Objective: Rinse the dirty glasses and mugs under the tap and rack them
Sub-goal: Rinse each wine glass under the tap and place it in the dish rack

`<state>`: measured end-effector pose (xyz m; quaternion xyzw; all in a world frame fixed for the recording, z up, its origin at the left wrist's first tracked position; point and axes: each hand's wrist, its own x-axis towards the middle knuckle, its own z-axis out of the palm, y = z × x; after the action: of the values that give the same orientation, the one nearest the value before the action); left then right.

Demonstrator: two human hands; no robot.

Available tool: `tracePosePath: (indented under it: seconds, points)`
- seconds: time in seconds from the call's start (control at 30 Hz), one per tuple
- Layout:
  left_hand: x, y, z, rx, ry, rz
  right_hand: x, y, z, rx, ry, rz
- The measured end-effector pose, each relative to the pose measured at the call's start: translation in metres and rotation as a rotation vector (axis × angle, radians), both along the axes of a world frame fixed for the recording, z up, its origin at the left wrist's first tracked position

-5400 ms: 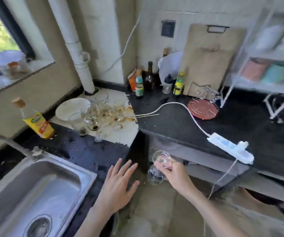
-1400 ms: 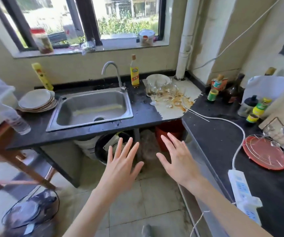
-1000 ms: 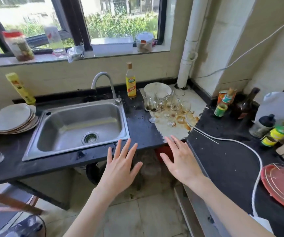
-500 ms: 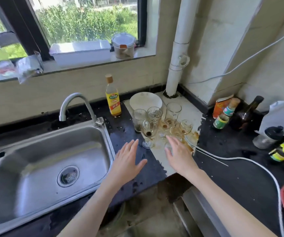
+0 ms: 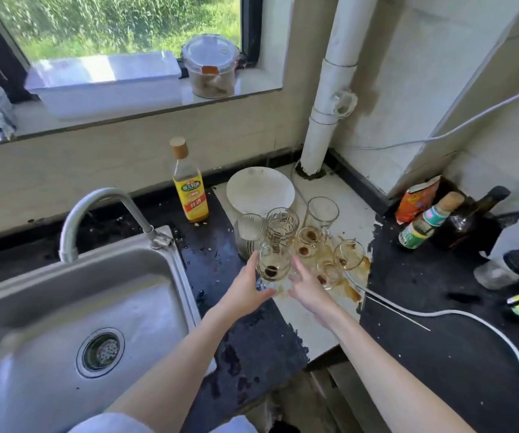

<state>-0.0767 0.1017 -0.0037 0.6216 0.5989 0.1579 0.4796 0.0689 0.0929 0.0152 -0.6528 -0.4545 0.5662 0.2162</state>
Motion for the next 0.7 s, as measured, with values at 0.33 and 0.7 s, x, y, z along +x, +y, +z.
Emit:
tracePosePath:
  seconds: [0.33,0.7]
  points:
    - [-0.014,-0.017,-0.004,0.156,-0.256,0.384,-0.011,0.002,0.012,0.009,0.259,0.003]
    - [-0.123,-0.065,0.004,0.222,-0.47,0.824,-0.136,0.038,0.016,-0.03,0.228,0.537]
